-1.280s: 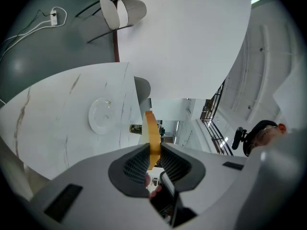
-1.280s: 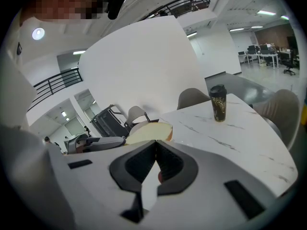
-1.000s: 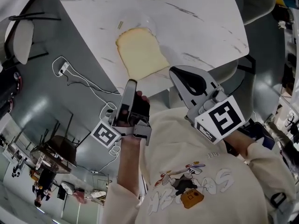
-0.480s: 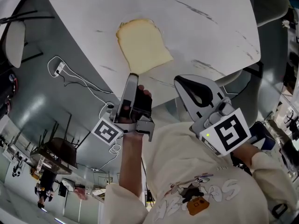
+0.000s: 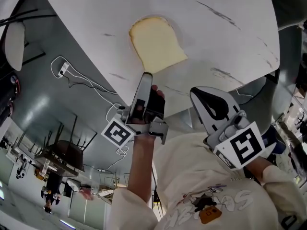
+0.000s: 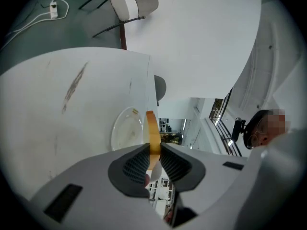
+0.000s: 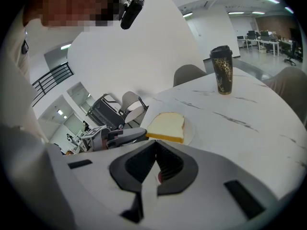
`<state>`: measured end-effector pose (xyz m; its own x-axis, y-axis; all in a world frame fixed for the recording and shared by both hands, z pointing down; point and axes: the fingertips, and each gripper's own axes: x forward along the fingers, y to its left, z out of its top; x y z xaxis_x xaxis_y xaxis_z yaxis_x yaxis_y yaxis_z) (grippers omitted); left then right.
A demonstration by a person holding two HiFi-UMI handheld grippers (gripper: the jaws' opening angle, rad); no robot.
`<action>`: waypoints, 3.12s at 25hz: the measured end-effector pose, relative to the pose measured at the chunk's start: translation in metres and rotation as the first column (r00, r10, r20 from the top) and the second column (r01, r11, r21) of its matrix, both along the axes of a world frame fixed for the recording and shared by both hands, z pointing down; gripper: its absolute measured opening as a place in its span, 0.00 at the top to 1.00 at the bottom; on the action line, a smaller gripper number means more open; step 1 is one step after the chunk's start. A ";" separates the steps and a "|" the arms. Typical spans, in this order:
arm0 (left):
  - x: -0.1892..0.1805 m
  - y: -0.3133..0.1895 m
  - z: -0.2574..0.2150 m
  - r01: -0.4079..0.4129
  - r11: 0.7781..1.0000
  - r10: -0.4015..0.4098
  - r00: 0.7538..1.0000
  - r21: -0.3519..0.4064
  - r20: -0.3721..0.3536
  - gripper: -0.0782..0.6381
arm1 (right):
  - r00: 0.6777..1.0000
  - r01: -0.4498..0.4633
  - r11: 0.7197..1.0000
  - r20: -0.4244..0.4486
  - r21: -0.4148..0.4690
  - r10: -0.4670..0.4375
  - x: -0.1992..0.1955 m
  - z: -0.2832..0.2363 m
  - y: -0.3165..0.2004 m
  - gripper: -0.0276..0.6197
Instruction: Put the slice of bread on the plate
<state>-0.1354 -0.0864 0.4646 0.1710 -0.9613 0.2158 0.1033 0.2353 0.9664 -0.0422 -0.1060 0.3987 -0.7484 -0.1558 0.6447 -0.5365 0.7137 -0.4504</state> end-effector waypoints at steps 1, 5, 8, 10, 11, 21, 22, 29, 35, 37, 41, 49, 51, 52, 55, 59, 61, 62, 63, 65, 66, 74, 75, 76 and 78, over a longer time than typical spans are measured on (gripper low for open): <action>0.000 -0.001 0.004 -0.011 1.000 0.011 1.000 -0.015 0.012 0.78 | 1.000 -0.005 1.000 -0.001 -0.006 0.005 0.000 0.002 0.000 0.95; 0.001 -0.007 0.012 -0.024 0.999 0.025 1.000 -0.033 0.019 0.78 | 1.000 -0.020 0.999 -0.005 -0.025 0.020 0.002 0.007 0.000 0.95; 0.000 -0.011 0.013 -0.021 0.999 0.023 0.999 -0.041 0.030 0.78 | 0.999 -0.032 0.999 -0.003 -0.029 0.032 0.004 0.007 -0.003 0.95; -0.001 -0.014 0.014 -0.024 0.999 0.026 0.999 -0.047 0.044 0.78 | 0.999 -0.040 0.999 -0.002 -0.031 0.040 0.005 0.007 -0.007 0.95; -0.001 -0.015 0.014 -0.023 0.999 0.025 0.998 -0.046 0.050 0.78 | 0.999 -0.044 0.999 -0.001 -0.032 0.044 0.006 0.007 -0.008 0.95; -0.008 -0.011 0.025 0.035 0.993 -0.024 0.994 -0.109 0.105 0.59 | 0.999 -0.053 0.998 -0.007 -0.044 0.052 0.015 0.011 -0.013 0.95; -0.010 -0.011 0.025 0.041 0.992 -0.026 0.992 -0.116 0.121 0.57 | 0.999 -0.053 0.998 -0.007 -0.045 0.052 0.015 0.011 -0.013 0.95; -0.020 -0.003 0.031 0.063 0.979 -0.008 0.963 -0.196 0.269 0.46 | 0.999 -0.054 0.998 -0.006 -0.046 0.054 0.019 0.011 -0.010 0.95; -0.008 0.000 0.038 0.025 0.978 0.028 0.968 -0.208 0.247 0.46 | 0.998 -0.059 0.997 -0.003 -0.055 0.059 0.022 0.012 -0.005 0.95; -0.005 -0.001 0.040 -0.030 0.972 0.106 0.940 -0.233 0.323 0.46 | 0.998 -0.059 0.996 -0.008 -0.060 0.059 0.022 0.013 -0.003 0.95; 0.000 -0.007 0.040 -0.107 0.959 0.216 0.877 -0.264 0.430 0.46 | 0.998 -0.063 0.996 -0.014 -0.064 0.062 0.021 0.015 0.001 0.95; 0.014 -0.004 0.046 -0.258 0.908 0.401 0.765 -0.330 0.504 0.46 | 0.998 -0.066 0.995 -0.019 -0.068 0.065 0.017 0.015 0.005 0.95; 0.014 -0.001 0.046 -0.272 0.900 0.421 0.743 -0.339 0.520 0.46 | 0.998 -0.065 0.996 -0.019 -0.068 0.064 0.015 0.014 0.006 0.95; 0.014 0.000 0.045 -0.275 0.899 0.425 0.741 -0.342 0.520 0.46 | 0.998 -0.063 0.996 -0.019 -0.068 0.062 0.014 0.014 0.006 0.95; 0.013 0.006 0.045 -0.278 0.895 0.429 0.747 -0.348 0.508 0.46 | 0.998 -0.061 0.996 -0.019 -0.068 0.060 0.011 0.013 0.008 0.95; 0.012 0.016 0.041 -0.290 0.877 0.464 0.718 -0.384 0.519 0.46 | 0.998 -0.060 0.996 -0.018 -0.062 0.059 0.009 0.012 0.010 0.95; 0.013 0.019 0.034 -0.294 0.878 0.466 0.708 -0.378 0.530 0.46 | 0.998 -0.061 0.997 -0.015 -0.055 0.060 0.007 0.010 0.011 0.95; 0.014 0.019 0.030 -0.298 0.880 0.463 0.711 -0.369 0.530 0.46 | 0.998 -0.061 0.997 -0.013 -0.052 0.060 0.007 0.008 0.011 0.95; 0.015 0.020 0.027 -0.301 0.883 0.459 0.715 -0.361 0.528 0.46 | 0.998 -0.060 0.997 -0.011 -0.048 0.060 0.006 0.007 0.011 0.95; 0.016 0.023 0.019 -0.306 0.888 0.453 0.717 -0.345 0.530 0.46 | 0.998 -0.058 0.998 -0.008 -0.040 0.057 0.005 0.004 0.013 0.95; 0.016 0.024 0.015 -0.307 0.890 0.450 0.713 -0.338 0.537 0.46 | 0.998 -0.056 0.998 -0.007 -0.036 0.056 0.004 0.003 0.014 0.95; 0.001 0.040 -0.023 -0.249 0.887 0.456 0.608 -0.389 0.650 0.68 | 0.999 -0.046 0.999 -0.003 0.015 0.046 0.001 -0.010 0.019 0.95; -0.001 0.043 -0.028 -0.236 0.886 0.455 0.604 -0.398 0.655 0.75 | 0.999 -0.032 0.999 -0.001 0.029 0.032 0.000 -0.013 0.020 0.95; -0.003 0.044 -0.034 -0.224 0.887 0.451 0.599 -0.403 0.661 0.82 | 1.000 -0.019 0.999 0.002 0.045 0.019 -0.001 -0.018 0.020 0.95; -0.005 0.047 -0.049 -0.208 0.891 0.445 0.584 -0.404 0.679 0.88 | 1.000 -0.003 0.998 0.014 0.068 0.002 -0.004 -0.027 0.020 0.95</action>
